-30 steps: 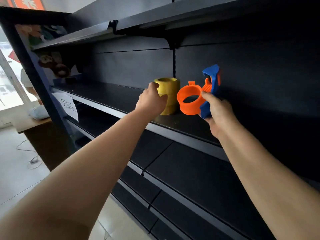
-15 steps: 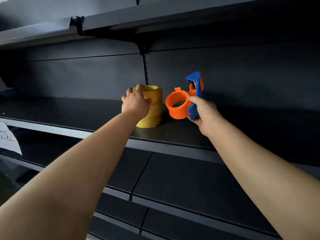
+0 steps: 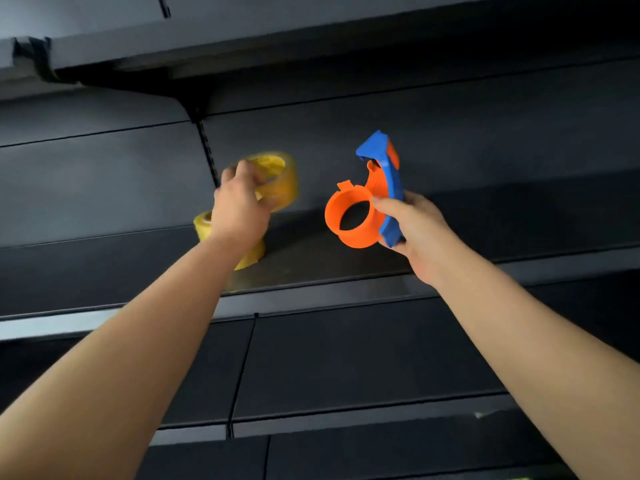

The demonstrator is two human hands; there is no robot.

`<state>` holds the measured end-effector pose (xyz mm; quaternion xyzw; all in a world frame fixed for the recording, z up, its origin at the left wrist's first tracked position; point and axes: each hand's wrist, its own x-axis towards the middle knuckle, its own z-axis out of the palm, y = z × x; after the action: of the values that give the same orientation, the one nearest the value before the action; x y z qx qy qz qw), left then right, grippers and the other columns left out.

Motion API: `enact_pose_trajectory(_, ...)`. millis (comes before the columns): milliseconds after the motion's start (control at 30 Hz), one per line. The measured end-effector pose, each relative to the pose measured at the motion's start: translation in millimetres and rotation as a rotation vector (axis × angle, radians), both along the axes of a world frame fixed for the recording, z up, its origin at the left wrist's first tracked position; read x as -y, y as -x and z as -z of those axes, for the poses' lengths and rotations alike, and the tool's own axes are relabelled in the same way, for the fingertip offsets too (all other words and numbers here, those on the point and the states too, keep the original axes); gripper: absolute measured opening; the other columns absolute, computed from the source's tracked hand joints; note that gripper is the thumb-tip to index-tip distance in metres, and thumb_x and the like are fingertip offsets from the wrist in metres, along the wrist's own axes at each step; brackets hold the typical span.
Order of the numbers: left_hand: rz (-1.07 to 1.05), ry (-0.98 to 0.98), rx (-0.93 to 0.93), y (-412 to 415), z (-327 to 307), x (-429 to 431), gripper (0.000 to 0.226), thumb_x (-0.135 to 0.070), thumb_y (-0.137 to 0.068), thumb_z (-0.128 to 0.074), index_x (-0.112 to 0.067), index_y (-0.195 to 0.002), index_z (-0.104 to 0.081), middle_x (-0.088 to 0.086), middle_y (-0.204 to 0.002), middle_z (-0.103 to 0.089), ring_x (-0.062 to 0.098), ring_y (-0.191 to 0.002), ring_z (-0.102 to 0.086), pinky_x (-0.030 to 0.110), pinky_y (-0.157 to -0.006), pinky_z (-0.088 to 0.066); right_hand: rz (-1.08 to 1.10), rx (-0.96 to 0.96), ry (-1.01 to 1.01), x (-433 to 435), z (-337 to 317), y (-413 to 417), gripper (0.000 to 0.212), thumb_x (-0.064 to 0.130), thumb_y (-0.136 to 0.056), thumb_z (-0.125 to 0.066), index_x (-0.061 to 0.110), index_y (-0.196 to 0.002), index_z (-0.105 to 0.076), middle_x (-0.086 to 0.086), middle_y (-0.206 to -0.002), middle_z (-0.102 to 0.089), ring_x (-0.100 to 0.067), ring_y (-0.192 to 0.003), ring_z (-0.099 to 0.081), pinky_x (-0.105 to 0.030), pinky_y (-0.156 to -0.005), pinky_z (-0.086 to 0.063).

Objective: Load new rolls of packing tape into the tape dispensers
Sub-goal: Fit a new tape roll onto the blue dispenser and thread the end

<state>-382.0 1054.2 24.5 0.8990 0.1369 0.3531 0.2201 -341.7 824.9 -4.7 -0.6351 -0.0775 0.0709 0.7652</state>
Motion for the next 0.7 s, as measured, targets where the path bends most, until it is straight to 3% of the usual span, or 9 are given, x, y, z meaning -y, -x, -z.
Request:
enact_pose_trajectory(167, 0.37, 0.018, 0.138, 9, 0, 81, 0.029, -0.014, -0.082, -0.073, -0.019, -0.099, -0.049, -0.003, -0.114, -0.046, 0.015, -0.1, -0.047, 0.02, -0.079, -0.031, 0.17, 0.005, 0.06, 64, 2, 17, 0.037, 0.026, -0.086, -0.072, 0.02, -0.12, -0.059, -0.001, -0.102, -0.064, -0.014, -0.089, -0.062, -0.04, -0.092, -0.053)
enact_pose_trajectory(233, 0.505, 0.063, 0.161, 12, -2, 117, 0.03, -0.013, -0.081, -0.073, -0.019, -0.096, -0.049, -0.006, -0.116, -0.046, 0.01, -0.101, -0.046, 0.017, -0.078, -0.032, 0.241, -0.004, 0.071, 92, 4, 24, 0.04, 0.027, -0.086, -0.072, 0.019, -0.122, -0.057, -0.003, -0.107, -0.066, -0.015, -0.091, -0.063, -0.041, -0.094, -0.053)
enact_pose_trajectory(333, 0.72, 0.096, 0.149, 14, 0, 168, 0.031, -0.009, -0.079, -0.074, -0.02, -0.095, -0.049, -0.009, -0.125, -0.044, 0.009, -0.116, -0.045, 0.022, -0.09, -0.036, 0.309, -0.018, 0.066, 139, 9, 34, 0.042, 0.031, -0.087, -0.07, 0.019, -0.124, -0.056, -0.006, -0.115, -0.067, -0.017, -0.094, -0.065, -0.04, -0.088, -0.056)
enact_pose_trajectory(400, 0.879, 0.11, 0.127, 15, 7, 203, 0.035, -0.009, -0.077, -0.075, -0.025, -0.092, -0.049, -0.01, -0.128, -0.043, 0.01, -0.125, -0.044, 0.032, -0.095, -0.043, 0.339, -0.023, 0.058, 174, 13, 42, 0.039, 0.034, -0.089, -0.068, 0.02, -0.122, -0.055, -0.002, -0.107, -0.067, -0.014, -0.091, -0.064, -0.036, -0.083, -0.056)
enact_pose_trajectory(567, 1.101, 0.183, 0.043, 12, 35, 293, 0.038, 0.0, -0.076, -0.076, -0.023, -0.09, -0.049, -0.023, -0.122, -0.041, 0.004, -0.139, -0.03, 0.038, -0.09, -0.051, 0.351, -0.079, -0.024, 264, 33, 54, 0.012, 0.036, -0.093, -0.062, 0.026, -0.097, -0.057, 0.006, -0.087, -0.067, -0.01, -0.081, -0.064, -0.034, -0.077, -0.054)
enact_pose_trajectory(700, 1.151, 0.159, 0.02, 3, 50, 364, 0.034, 0.0, -0.076, -0.076, -0.017, -0.091, -0.052, -0.021, -0.125, -0.041, 0.0, -0.14, -0.027, 0.043, -0.096, -0.049, 0.329, -0.091, -0.061, 335, 50, 59, 0.028, 0.036, -0.094, -0.059, 0.02, -0.117, -0.058, 0.003, -0.104, -0.068, -0.014, -0.094, -0.066, -0.037, -0.081, -0.055)
